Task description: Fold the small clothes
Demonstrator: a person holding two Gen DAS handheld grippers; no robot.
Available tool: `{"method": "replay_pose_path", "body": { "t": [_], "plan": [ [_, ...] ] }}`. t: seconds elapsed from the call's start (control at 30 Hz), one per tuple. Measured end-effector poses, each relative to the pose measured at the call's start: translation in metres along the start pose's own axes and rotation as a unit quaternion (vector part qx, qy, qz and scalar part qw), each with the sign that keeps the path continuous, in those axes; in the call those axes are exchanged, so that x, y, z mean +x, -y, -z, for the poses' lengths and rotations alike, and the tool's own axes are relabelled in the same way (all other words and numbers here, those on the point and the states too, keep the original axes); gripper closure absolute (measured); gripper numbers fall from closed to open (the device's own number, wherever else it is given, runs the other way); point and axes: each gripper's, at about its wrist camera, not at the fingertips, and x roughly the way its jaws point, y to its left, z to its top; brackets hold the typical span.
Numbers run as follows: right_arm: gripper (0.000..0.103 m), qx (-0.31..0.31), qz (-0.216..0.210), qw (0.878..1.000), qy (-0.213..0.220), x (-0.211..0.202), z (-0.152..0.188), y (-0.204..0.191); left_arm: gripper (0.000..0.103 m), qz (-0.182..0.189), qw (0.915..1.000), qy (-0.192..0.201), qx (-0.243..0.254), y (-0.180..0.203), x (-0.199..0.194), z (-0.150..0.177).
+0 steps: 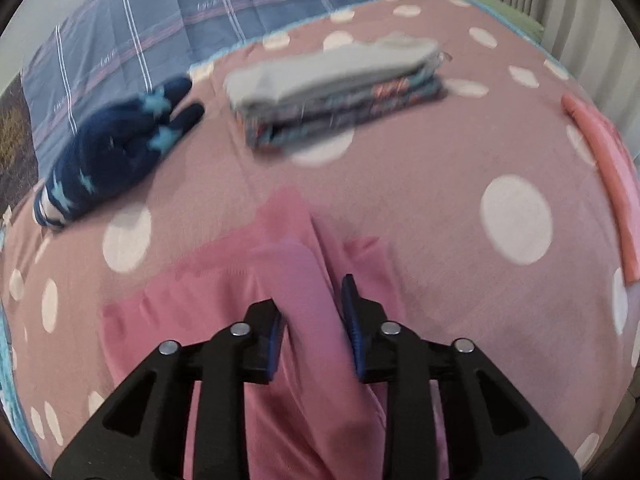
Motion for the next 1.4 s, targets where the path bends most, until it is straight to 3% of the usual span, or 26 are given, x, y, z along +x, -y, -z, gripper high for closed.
{"method": "replay_pose_path", "body": {
  "t": [0.07,0.17,0.27,0.4,0.53,0.63,0.7,0.77,0.9,1.1,1.2,1.27,1.4],
  "plan": [
    [0.098,0.018,-0.015,1.0,-0.006,0.001,0.0,0.007,0.061,-0.007,0.9996,0.029,0.001,-0.001,-0.019,-0.006],
    [0.097,0.047,-0.04,0.998,-0.017,0.0,-0.001,0.019,0.056,-0.025,0.9971,0.072,0.005,-0.01,-0.055,-0.006],
    [0.097,0.079,-0.064,0.995,-0.024,0.001,-0.001,0.03,0.05,-0.032,0.9956,0.087,0.009,-0.021,-0.078,0.014],
    [0.097,0.081,-0.071,0.994,-0.025,0.001,-0.001,0.03,0.049,-0.049,0.9943,0.089,0.033,-0.027,-0.099,0.076],
    [0.097,0.073,-0.068,0.995,-0.028,-0.001,0.0,0.027,0.049,-0.135,0.9854,0.103,-0.003,-0.041,-0.117,0.149],
    [0.097,0.078,-0.069,0.994,-0.031,-0.001,-0.004,0.028,0.048,-0.107,0.989,0.094,-0.041,-0.053,-0.127,0.197],
    [0.092,0.072,-0.061,0.995,-0.029,-0.005,-0.006,0.028,0.047,-0.097,0.9914,0.08,-0.037,-0.053,-0.128,0.217],
    [0.089,0.069,-0.046,0.996,-0.032,-0.007,-0.006,0.027,0.046,-0.111,0.9913,0.067,-0.019,-0.051,-0.125,0.237],
    [0.088,0.058,-0.036,0.997,-0.036,-0.011,-0.008,0.026,0.046,-0.107,0.9925,0.051,-0.027,-0.052,-0.116,0.258],
    [0.087,0.05,-0.02,0.998,-0.034,-0.016,-0.006,0.024,0.043,-0.078,0.9942,0.074,-0.009,-0.036,-0.123,0.261],
    [0.086,0.049,-0.015,0.998,-0.033,-0.016,-0.008,0.022,0.035,-0.076,0.9929,0.089,0.016,-0.022,-0.127,0.264],
    [0.095,0.045,-0.012,0.999,-0.029,-0.016,-0.01,0.019,0.035,-0.08,0.9929,0.083,0.028,-0.015,-0.121,0.265],
    [0.097,0.07,-0.035,0.997,-0.024,-0.021,-0.011,0.02,0.035,-0.085,0.994,0.069,0.005,-0.019,-0.108,0.265]
  ]
}}
